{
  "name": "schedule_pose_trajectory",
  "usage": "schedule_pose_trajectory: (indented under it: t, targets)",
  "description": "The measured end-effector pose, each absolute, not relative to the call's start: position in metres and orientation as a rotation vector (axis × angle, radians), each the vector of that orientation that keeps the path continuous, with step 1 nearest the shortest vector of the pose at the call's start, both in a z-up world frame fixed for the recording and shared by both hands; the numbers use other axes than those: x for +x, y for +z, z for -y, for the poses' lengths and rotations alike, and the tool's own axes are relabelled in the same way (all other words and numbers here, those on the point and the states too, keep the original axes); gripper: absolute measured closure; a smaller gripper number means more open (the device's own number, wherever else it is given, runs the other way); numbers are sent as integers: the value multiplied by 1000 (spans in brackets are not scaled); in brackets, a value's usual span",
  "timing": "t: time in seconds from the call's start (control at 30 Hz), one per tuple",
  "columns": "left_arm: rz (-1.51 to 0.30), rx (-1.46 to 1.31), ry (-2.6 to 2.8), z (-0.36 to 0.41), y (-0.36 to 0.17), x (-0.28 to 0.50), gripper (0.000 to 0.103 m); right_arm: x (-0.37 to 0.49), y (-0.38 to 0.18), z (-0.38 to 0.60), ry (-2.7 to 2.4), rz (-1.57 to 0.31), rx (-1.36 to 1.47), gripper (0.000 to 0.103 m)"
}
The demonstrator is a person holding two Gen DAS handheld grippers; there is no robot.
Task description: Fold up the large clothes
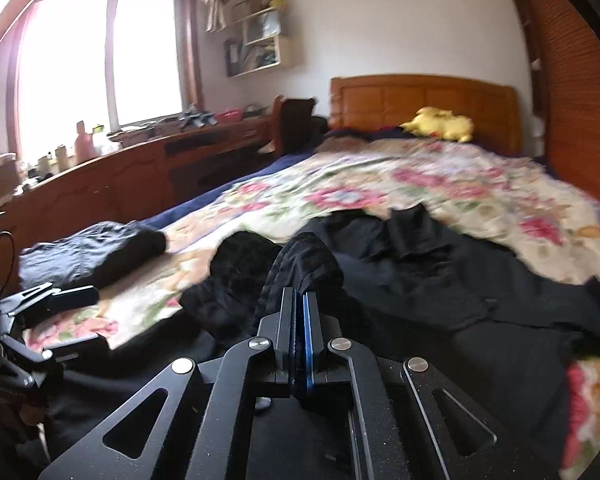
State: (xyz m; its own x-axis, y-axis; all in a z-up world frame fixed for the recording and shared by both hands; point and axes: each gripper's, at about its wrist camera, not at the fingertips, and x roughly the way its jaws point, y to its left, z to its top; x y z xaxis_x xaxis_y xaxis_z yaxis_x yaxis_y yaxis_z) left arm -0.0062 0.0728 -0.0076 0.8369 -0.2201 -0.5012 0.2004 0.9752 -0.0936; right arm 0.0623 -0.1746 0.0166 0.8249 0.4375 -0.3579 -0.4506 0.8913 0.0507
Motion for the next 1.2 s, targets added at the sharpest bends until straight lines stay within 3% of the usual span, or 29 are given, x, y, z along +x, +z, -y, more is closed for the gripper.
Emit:
schedule_pose_trajectory:
  t: [0.43,0.57,0.6,0.63,0.7,1.0,1.2]
  targets:
    - [-522,-45,-296,-55,0,-16,21,0,2,232,214,-437,-61,100]
    - [-512,-67,-318,-54,4,-19,21,-18,-4,238,160,-502,-115,92]
    - [-510,-69,-323,-53,5,-19,21,-25,-8,239,144,-518,-134,83]
    - [-510,-67,-328,-52,5,-19,21,-30,-8,239,134,-533,-143,66]
    - [-514,-61,-334,-50,4,-19,21,-41,-14,243,130,-579,-145,48]
    - [-514,-54,-341,-44,5,-22,21,-77,-13,258,85,-606,-138,47]
    - [-514,-56,-353,-31,6,-15,21,-94,19,253,86,-519,-157,47]
